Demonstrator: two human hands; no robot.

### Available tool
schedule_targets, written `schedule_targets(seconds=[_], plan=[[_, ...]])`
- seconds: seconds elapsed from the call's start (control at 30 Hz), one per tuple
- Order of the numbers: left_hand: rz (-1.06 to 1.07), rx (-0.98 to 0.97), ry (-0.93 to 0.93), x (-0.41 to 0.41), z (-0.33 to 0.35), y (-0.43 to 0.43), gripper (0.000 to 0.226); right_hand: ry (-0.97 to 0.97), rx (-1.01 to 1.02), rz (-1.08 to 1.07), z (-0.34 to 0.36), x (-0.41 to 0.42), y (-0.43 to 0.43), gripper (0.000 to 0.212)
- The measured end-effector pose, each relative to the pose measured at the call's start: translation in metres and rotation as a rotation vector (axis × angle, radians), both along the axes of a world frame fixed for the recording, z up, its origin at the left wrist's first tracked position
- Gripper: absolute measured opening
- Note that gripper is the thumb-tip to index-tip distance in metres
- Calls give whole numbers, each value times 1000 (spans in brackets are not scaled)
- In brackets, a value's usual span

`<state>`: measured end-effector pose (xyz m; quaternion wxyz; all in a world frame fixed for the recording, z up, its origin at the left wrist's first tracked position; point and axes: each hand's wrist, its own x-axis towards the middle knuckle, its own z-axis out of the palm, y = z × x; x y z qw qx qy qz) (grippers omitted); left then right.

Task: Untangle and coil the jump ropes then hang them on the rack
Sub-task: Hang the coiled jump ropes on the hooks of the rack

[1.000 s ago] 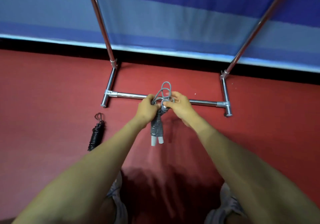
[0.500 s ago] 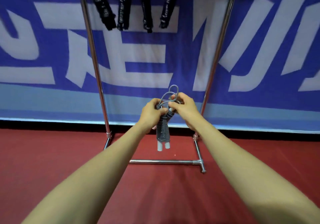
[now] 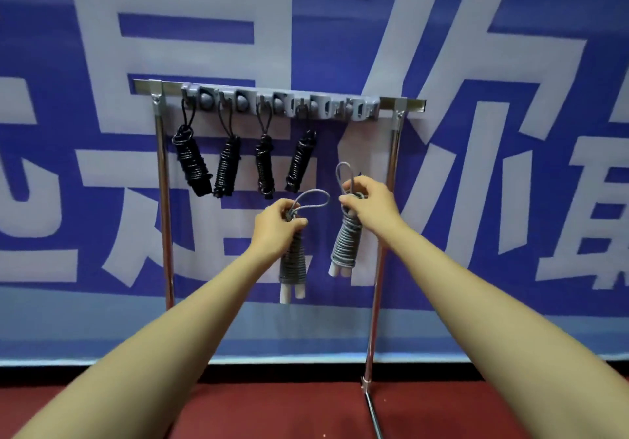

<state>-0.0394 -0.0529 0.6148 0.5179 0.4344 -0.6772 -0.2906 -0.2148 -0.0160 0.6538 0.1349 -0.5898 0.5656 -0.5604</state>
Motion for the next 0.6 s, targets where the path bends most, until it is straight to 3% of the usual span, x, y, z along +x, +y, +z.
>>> schedule_targets(seconds=[0.23,0.6], plan=[[85,-141,-72,-9,49,-37,23,21,-63,-72,46,-19,-42,16],[75,-186,14,-11,85,-57,13,-103,-49,-21,110,-29,-100,20]])
